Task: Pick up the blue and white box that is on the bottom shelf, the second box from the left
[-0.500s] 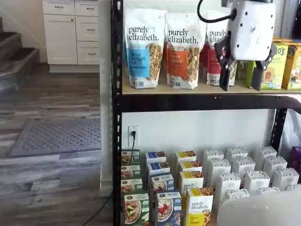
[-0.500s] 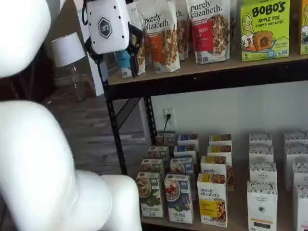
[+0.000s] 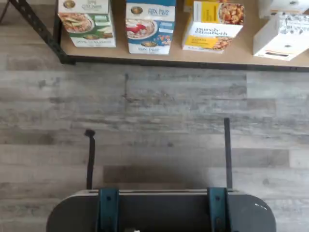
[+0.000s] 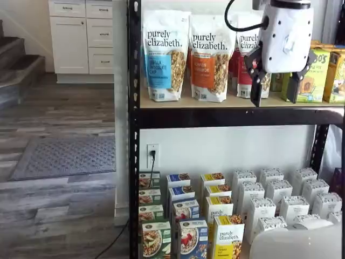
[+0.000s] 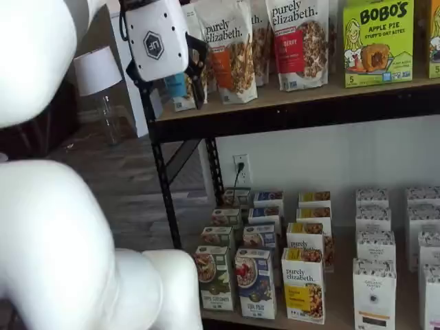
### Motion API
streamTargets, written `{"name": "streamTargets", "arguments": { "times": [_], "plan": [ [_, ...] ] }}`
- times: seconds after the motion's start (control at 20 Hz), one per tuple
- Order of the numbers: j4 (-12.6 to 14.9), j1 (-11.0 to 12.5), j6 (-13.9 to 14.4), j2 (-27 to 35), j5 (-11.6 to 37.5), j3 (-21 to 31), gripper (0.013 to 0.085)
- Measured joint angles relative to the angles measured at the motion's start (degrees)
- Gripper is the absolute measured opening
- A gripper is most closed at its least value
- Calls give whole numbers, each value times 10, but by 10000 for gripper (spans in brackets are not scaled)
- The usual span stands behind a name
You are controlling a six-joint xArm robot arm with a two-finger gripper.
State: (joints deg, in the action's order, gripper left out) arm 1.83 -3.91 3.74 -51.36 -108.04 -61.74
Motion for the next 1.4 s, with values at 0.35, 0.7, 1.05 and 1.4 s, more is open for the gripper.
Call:
{"name": "streamTargets", "arguments": {
  "times": [0.35,0.7,1.05,1.4],
  "plan": [
    [-15,16,-10,-2,40,33,850],
    [-23,11,-4,6,89,82,850],
    [-21,-6,13,19,140,129,850],
    [-16,-19,27,27,188,172,850]
  ]
}}
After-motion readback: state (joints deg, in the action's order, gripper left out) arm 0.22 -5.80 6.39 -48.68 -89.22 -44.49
